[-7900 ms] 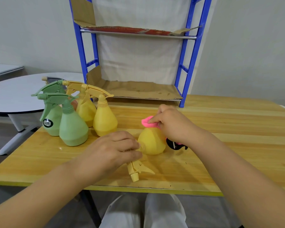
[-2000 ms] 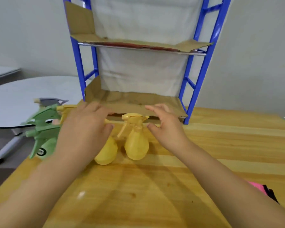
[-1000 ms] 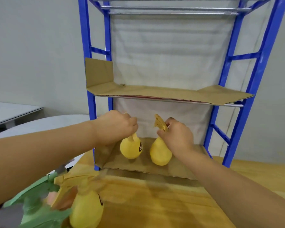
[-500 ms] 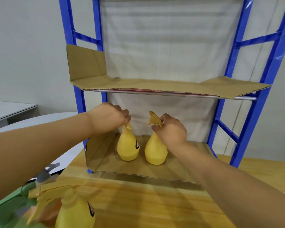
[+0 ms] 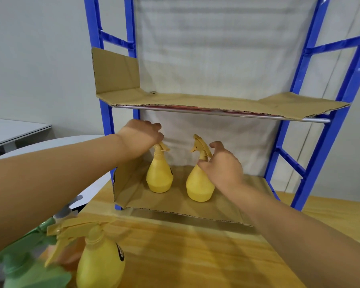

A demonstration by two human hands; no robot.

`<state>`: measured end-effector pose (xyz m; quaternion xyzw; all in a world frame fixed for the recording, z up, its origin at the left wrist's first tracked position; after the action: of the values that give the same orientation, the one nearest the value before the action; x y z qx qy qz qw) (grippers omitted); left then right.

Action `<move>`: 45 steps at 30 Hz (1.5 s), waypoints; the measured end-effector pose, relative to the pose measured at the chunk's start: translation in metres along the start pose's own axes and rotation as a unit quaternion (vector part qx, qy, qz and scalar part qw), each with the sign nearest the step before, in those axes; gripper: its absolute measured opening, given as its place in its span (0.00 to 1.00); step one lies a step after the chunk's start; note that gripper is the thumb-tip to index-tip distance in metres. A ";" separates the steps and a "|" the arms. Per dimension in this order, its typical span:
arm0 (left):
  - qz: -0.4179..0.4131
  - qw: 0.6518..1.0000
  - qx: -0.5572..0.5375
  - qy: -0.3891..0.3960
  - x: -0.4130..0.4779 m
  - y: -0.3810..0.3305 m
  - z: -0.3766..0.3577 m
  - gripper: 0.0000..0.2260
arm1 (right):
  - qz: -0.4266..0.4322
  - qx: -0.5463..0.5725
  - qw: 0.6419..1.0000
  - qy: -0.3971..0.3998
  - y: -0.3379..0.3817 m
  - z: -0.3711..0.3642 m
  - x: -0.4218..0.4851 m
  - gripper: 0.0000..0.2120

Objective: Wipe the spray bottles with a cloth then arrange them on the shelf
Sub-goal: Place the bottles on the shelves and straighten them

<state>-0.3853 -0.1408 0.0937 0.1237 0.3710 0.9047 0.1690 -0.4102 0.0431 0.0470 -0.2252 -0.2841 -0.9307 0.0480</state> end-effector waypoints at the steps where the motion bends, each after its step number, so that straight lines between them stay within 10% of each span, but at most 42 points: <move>1: 0.007 1.000 -0.005 0.002 0.000 0.001 0.001 0.14 | 0.000 0.001 1.000 0.001 -0.001 0.000 -0.001 0.25; 9: 0.059 0.996 -0.061 -0.032 -0.024 0.013 0.010 0.09 | 0.032 0.036 0.999 -0.005 0.018 0.021 -0.040 0.28; 16: 0.119 0.972 -0.205 0.003 -0.127 0.016 0.020 0.13 | 0.180 0.099 0.973 0.101 0.109 0.020 -0.118 0.05; 23: 0.212 0.913 -0.349 -0.013 -0.257 0.009 0.036 0.11 | 0.247 0.092 0.933 0.246 0.162 -0.034 -0.189 0.25; 34: 0.294 0.839 -0.455 -0.060 -0.307 -0.018 0.054 0.09 | 0.296 0.014 0.947 0.128 0.184 -0.015 -0.208 0.08; 45: 0.264 0.904 -0.335 -0.038 -0.264 -0.056 0.075 0.15 | 0.261 -0.067 0.963 -0.004 0.098 0.089 -0.138 0.06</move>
<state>-0.1061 -0.1610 0.0794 0.1874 -0.0070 0.9818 -0.0303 -0.2309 0.0051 0.1006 -0.2980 -0.1524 -0.9019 0.2731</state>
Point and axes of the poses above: each hand's wrist, its own x-axis towards the middle knuckle, its own z-axis out of the back of the hand, y = z × x, the point moved 8 cm from there along x, towards the middle knuckle, and after that the axes turned 6 degrees about -z, right-handed, at the moved point
